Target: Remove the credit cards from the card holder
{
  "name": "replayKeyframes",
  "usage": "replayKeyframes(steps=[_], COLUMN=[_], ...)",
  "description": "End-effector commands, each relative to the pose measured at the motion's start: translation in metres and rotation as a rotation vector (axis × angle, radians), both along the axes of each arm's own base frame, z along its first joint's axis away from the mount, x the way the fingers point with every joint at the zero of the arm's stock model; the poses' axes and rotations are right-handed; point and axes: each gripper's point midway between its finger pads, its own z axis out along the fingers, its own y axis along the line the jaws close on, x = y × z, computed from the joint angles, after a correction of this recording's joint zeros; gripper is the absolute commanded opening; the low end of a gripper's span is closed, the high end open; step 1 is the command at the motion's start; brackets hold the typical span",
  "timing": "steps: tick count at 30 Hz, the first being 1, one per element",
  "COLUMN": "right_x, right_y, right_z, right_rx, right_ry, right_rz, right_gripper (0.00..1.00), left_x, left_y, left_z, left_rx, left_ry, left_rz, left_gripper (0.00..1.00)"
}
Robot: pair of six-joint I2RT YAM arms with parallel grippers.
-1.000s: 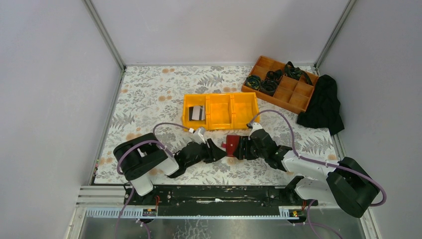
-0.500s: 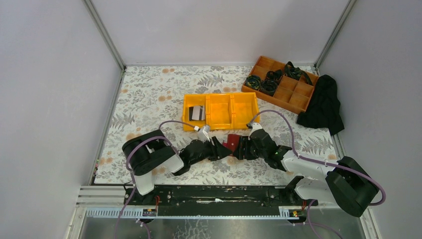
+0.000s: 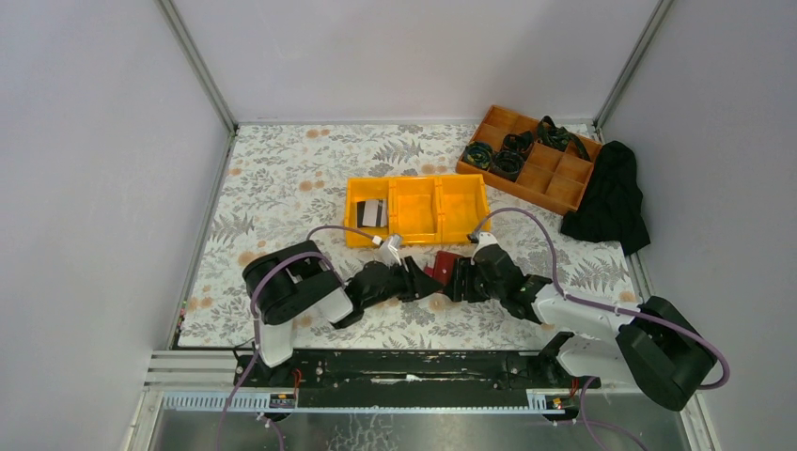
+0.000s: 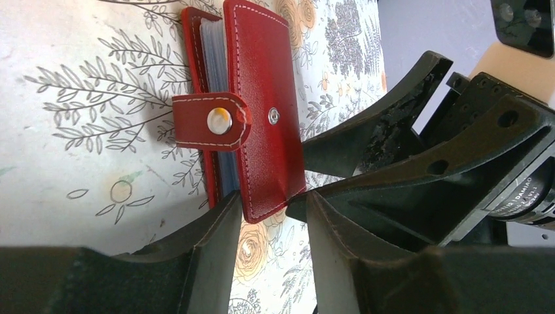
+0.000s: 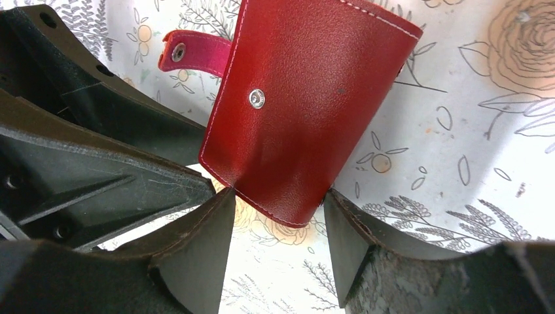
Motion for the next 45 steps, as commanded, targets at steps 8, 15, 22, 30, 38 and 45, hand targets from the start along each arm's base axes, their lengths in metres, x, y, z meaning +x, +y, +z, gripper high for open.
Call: replayKeyframes(steps=[8,15,22,30,38,45], right_x=[0.001,0.003,0.004,0.007,0.007,0.008], right_y=[-0.001,-0.02,-0.037,-0.051,-0.05,-0.043], right_z=[0.048,0.08,0.101,0.116,0.115,0.11], right_rx=[0.081,0.062,0.041,0.017,0.031,0.048], right_ry=[-0.101,-0.187,-0.242,-0.292,-0.297,-0.291], right_rz=[-0.009,-0.056,-0.114,-0.157,-0.158,-0.142], right_gripper=[0.6,0.6,0.6,0.61,0.61,0.61], left_x=[0.009,0.011,0.002,0.002,-0.002,-0.002], left_y=[-0.027,-0.032,-0.032,-0.02,0.035,0.118], left_z=[0.032,0.046,0.064,0.1,0.092,0.1], left_rx=[-0.098,-0.142,-0.165,-0.114,0.281,0.652], left_ry=[-0.071,-0.11,-0.133,-0.212,-0.174,-0.152], left_rz=[-0.06,-0.072,-0.11,-0.099,-0.041,0.127], left_gripper=[0.18,0.0,0.0,0.0,0.0,0.0])
